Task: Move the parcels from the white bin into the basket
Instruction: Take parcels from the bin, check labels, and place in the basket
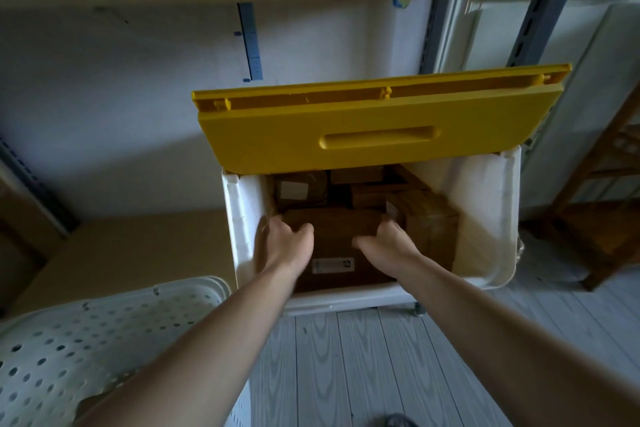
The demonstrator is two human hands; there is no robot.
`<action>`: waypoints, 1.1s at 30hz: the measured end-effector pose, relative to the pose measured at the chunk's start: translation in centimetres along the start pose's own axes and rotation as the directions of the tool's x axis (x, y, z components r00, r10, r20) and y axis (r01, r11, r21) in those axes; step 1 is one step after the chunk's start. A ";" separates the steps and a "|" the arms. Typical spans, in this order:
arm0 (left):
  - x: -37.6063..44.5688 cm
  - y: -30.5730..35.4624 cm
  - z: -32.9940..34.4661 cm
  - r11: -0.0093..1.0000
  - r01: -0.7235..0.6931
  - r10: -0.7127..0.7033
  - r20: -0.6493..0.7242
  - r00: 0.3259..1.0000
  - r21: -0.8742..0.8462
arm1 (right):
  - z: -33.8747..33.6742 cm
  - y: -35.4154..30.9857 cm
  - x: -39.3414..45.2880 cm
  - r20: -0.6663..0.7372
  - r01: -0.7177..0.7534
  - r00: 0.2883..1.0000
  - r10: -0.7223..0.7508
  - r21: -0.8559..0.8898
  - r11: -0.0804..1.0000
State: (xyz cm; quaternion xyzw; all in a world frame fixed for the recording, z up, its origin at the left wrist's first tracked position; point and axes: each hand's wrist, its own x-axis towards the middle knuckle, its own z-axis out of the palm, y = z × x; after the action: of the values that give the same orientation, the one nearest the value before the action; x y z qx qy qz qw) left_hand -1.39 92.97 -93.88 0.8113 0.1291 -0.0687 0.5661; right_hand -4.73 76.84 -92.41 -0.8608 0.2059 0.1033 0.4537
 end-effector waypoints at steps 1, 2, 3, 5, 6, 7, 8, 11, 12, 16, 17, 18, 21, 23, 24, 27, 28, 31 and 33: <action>0.1 0.0 0.1 1.000 0.001 -0.001 -0.001 1.000 0.016 | 0.2 -0.1 0.0 -0.003 -0.009 1.000 0.009 0.018 1.000; 0.0 -0.1 0.1 0.999 -0.009 0.009 0.008 1.000 0.036 | 0.2 -0.1 -0.1 -0.013 -0.018 1.000 0.019 0.031 0.999; -0.1 -0.2 0.2 0.998 -0.030 0.028 0.025 0.999 0.056 | 0.1 -0.2 -0.3 -0.020 -0.027 0.999 0.028 0.036 0.999; -0.4 -0.6 0.1 0.994 -0.078 0.075 0.037 0.996 0.083 | 0.0 -0.1 -0.6 -0.031 -0.023 0.999 0.024 0.045 0.999; -0.5 -0.6 -0.1 0.993 -0.088 0.086 0.032 0.996 0.079 | -0.2 -0.1 -0.8 -0.036 -0.015 0.999 0.017 0.056 0.998; -0.6 -0.5 -0.3 0.993 -0.100 0.099 0.024 0.995 0.068 | -0.4 -0.1 -1.0 -0.042 -0.006 0.999 0.009 0.068 0.998; -0.7 -0.5 -0.4 0.992 -0.115 0.114 0.021 0.993 0.059 | -0.6 -0.2 -1.2 -0.047 0.002 0.999 0.002 0.084 0.996; -1.3 -0.5 -0.6 0.984 -0.167 0.165 0.033 0.986 0.062 | -0.9 -0.2 -1.8 -0.043 0.016 0.999 -0.011 0.116 0.993; -1.6 -0.4 -0.6 0.981 -0.183 0.182 0.030 0.983 0.068 | -1.0 -0.1 -1.9 -0.045 0.022 0.999 -0.017 0.120 0.992; -2.2 0.0 -0.7 0.958 -0.267 0.273 -0.054 0.960 0.109 | -1.2 0.1 -2.6 -0.056 0.038 0.998 -0.030 0.146 0.989; -2.4 0.2 -0.7 0.951 -0.284 0.294 -0.071 0.953 0.119 | -1.3 0.1 -2.7 -0.062 0.042 0.998 -0.033 0.159 0.986; -2.5 0.4 -0.8 0.947 -0.296 0.307 -0.083 0.948 0.122 | -1.4 0.2 -2.8 -0.073 0.049 0.997 -0.036 0.175 0.983; -2.6 0.4 -0.9 0.944 -0.321 0.328 -0.089 0.941 0.080 | -1.6 0.2 -3.1 -0.118 0.078 0.992 -0.053 0.225 0.971; -2.7 0.3 -1.0 0.938 -0.341 0.345 -0.080 0.935 0.057 | -1.7 0.1 -3.6 -0.144 0.096 0.988 -0.062 0.246 0.965; -2.9 0.3 -1.1 0.938 -0.345 0.347 -0.076 0.935 0.043 | -1.8 0.0 -4.0 -0.163 0.105 0.984 -0.066 0.244 0.964; -3.8 0.6 -1.1 0.929 -0.368 0.371 -0.104 0.923 0.047 | -2.4 -0.4 -5.0 -0.237 0.153 0.968 -0.087 0.275 0.949; -4.1 0.8 -1.2 0.922 -0.384 0.387 -0.115 0.915 0.046 | -2.6 -0.5 -5.3 -0.269 0.181 0.958 -0.100 0.296 0.938; -4.9 1.2 -1.8 0.898 -0.439 0.439 -0.152 0.886 0.035 | -3.4 -0.8 -6.1 -0.352 0.251 0.928 -0.124 0.342 0.906; -5.9 1.6 -2.4 0.880 -0.472 0.475 -0.181 0.861 0.062 | -3.4 -0.9 -6.6 -0.388 0.273 0.913 -0.127 0.349 0.896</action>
State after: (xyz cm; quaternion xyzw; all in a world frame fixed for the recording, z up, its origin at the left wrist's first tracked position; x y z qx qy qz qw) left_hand -6.63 93.93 -90.09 0.8253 -0.0207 0.1492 0.5443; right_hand -10.26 76.24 -87.44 -0.7721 0.2099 -0.1457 0.5819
